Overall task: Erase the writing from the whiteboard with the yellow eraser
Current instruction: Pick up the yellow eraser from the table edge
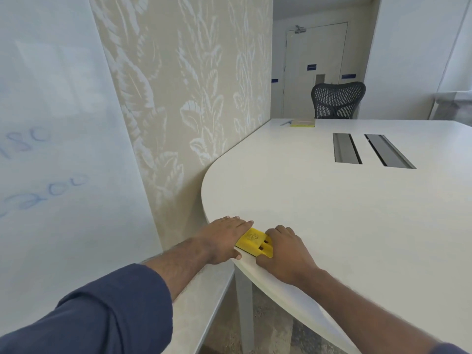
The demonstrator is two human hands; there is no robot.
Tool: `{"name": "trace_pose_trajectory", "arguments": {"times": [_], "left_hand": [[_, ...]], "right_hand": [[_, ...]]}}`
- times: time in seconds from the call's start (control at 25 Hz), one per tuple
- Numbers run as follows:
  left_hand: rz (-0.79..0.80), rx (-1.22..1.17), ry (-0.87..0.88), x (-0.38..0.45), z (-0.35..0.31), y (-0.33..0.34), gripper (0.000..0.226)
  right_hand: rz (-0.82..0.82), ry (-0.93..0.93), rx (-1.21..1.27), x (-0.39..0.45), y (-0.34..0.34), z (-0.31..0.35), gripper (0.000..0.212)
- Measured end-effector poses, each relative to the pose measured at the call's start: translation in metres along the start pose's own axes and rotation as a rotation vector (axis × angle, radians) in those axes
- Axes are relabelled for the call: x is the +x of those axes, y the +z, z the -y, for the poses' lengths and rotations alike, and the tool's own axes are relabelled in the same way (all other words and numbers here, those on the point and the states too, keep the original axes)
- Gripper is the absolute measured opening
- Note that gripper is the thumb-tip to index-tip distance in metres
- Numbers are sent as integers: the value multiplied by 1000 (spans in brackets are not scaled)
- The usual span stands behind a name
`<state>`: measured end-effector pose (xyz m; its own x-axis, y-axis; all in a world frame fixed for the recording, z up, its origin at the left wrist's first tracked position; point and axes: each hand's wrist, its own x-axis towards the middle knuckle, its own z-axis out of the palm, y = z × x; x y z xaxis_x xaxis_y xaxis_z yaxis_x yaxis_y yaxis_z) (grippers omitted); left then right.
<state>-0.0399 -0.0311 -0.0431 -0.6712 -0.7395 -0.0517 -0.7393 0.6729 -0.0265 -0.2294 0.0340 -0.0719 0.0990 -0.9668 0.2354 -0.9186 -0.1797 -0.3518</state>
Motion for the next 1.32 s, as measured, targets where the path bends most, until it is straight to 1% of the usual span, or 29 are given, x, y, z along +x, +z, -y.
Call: {"name": "trace_pose_trajectory", "arguments": {"times": [0.12,0.28,0.44,0.52,0.68,0.76,1.04,1.16,1.32], "left_hand": [[-26,-113,-62,4,2,0,79],[-59,-184,-104,5,6,-7,59],[-132,-244,-127,-5,12,-8,51],[-175,-211,-143,-13,18,-13,54],[-279,-70,-164,-36,31,-28,75],[-317,-24,-174,-48,38,-37,79],[-448,84,-236,-96,60,-73,62],[-498,141,-260,-122,68,-91,62],[-549,244,-307,-162,80,-119,62]], "right_hand": [[2,-53,0,2,-1,-2,38],[-7,-99,-18,5,-4,-4,44],[-54,-129,9,11,-7,2,50],[-75,-154,12,16,-8,9,52],[-111,-210,27,27,-11,29,59],[-136,-240,34,34,-15,42,60],[-204,-356,81,57,-33,93,63],[-243,-401,142,65,-39,119,63],[-279,-480,211,74,-48,160,67]]}}
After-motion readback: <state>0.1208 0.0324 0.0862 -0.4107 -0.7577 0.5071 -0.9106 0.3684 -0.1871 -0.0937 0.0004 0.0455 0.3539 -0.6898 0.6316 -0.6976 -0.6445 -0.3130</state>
